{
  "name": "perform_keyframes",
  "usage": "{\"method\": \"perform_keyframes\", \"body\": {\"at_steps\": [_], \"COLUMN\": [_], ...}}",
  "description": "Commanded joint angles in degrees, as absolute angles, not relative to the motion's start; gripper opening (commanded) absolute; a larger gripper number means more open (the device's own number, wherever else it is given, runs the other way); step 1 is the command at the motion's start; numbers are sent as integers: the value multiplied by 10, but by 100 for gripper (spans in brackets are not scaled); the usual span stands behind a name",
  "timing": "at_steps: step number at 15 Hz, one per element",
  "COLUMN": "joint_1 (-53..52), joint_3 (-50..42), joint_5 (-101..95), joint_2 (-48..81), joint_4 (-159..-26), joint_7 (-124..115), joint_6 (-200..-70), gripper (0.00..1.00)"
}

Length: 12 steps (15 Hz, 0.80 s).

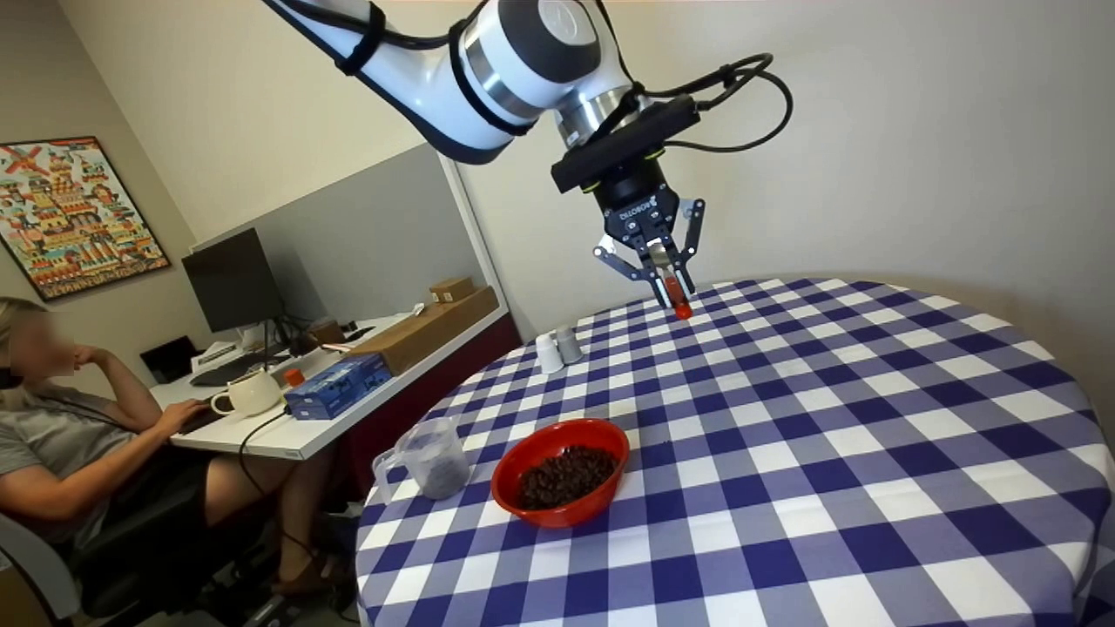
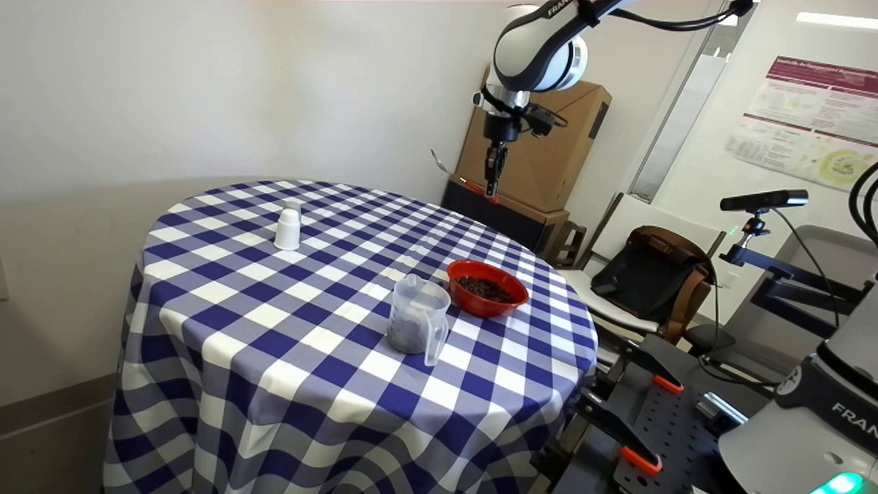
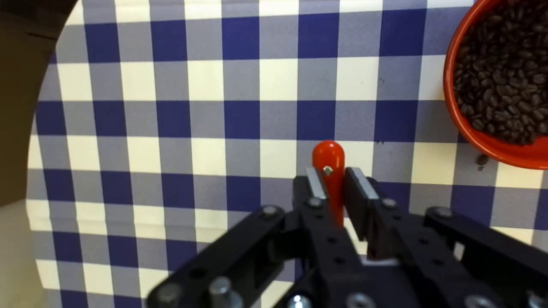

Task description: Put the spoon in the red bowl then take it out of the bowl and set it down on the table

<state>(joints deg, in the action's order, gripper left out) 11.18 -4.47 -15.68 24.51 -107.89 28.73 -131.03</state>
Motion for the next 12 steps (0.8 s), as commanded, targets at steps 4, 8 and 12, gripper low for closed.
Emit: {"method": "perform_keyframes", "body": {"at_steps": [4, 8, 12], "joint_1": [99, 79, 64], "joint_3": [-13, -18, -22], "joint_5": [-166, -214, -276], "joint_2": [195, 177, 172], "joint_4": [-1070, -1072, -1069], "joint_7": [416, 474, 502], "joint_6": [-1219, -1178, -1137], "gripper": [5, 5, 5]}}
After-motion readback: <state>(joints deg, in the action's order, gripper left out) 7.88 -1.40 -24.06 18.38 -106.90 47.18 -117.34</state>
